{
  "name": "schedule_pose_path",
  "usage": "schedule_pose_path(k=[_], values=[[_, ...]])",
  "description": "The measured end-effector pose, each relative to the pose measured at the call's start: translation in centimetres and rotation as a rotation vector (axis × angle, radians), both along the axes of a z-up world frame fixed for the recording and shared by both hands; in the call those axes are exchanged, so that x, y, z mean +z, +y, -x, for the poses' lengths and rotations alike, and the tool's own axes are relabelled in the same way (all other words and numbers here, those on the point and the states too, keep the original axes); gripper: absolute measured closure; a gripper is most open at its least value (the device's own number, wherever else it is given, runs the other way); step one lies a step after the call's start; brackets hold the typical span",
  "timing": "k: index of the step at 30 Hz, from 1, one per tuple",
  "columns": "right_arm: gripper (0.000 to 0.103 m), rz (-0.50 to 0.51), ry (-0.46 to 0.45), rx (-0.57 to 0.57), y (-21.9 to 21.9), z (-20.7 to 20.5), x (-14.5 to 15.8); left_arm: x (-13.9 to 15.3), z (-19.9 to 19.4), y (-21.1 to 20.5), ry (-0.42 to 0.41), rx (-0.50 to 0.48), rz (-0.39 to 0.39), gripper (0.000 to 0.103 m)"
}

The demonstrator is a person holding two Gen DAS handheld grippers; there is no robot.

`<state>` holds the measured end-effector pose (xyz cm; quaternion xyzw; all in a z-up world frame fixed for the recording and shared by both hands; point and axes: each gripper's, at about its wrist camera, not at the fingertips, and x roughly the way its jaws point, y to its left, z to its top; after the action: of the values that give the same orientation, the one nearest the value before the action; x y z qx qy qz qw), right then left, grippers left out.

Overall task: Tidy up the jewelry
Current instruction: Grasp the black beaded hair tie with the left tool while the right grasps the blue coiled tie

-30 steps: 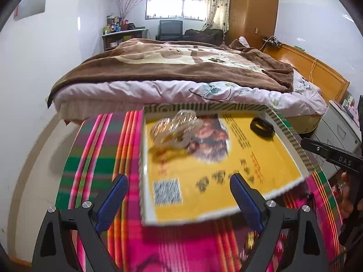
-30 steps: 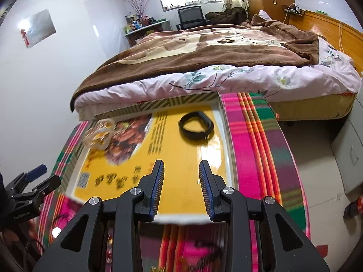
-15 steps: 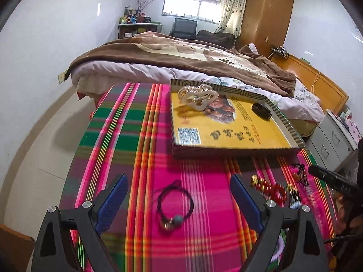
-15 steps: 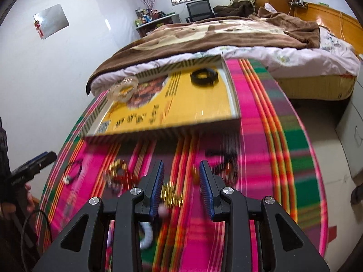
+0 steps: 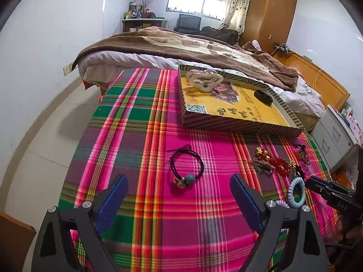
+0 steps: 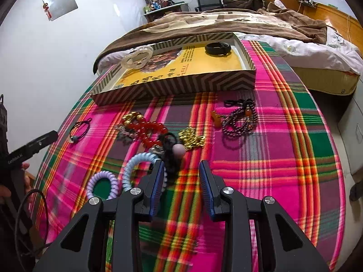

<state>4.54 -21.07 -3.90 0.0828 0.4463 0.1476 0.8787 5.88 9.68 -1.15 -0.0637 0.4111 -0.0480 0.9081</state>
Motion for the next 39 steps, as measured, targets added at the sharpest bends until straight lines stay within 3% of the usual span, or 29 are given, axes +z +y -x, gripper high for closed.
schedule_pose_path(k=[3, 8, 16, 21, 29, 32, 37, 39], values=[[0.07, -0.003, -0.014, -0.011, 0.2, 1.0, 0.3, -0.3, 0.5, -0.3, 0.011, -0.002, -0.007, 0.006], [0.07, 0.001, 0.009, 0.013, 1.4, 1.6, -0.3, -1.1, 0.8, -0.3, 0.059, -0.006, 0.029, 0.005], [0.07, 0.025, 0.018, -0.014, 2.5, 1.4, -0.7, -1.2, 1.6, -0.2, 0.063, 0.014, 0.018, 0.005], [0.092, 0.058, 0.008, -0.032, 2.6, 1.9, -0.4, -1.2, 1.8, 0.2, 0.064, 0.036, 0.005, 0.005], [0.094, 0.034, -0.025, -0.058, 1.0, 3.0, 0.5, -1.5, 0.2, 0.7, 0.073, 0.064, -0.015, 0.006], [0.094, 0.018, -0.037, -0.068, 0.3, 3.4, 0.9, -2.0, -0.9, 0.5, 0.096, 0.072, -0.001, 0.016], [0.094, 0.004, -0.054, -0.088, -0.6, 3.8, 1.4, -2.7, -2.4, 0.2, 0.104, 0.074, 0.009, 0.018], [0.094, 0.006, -0.06, -0.095, -0.9, 3.8, 1.6, -3.2, -3.0, 0.2, 0.12, 0.095, 0.001, 0.024]])
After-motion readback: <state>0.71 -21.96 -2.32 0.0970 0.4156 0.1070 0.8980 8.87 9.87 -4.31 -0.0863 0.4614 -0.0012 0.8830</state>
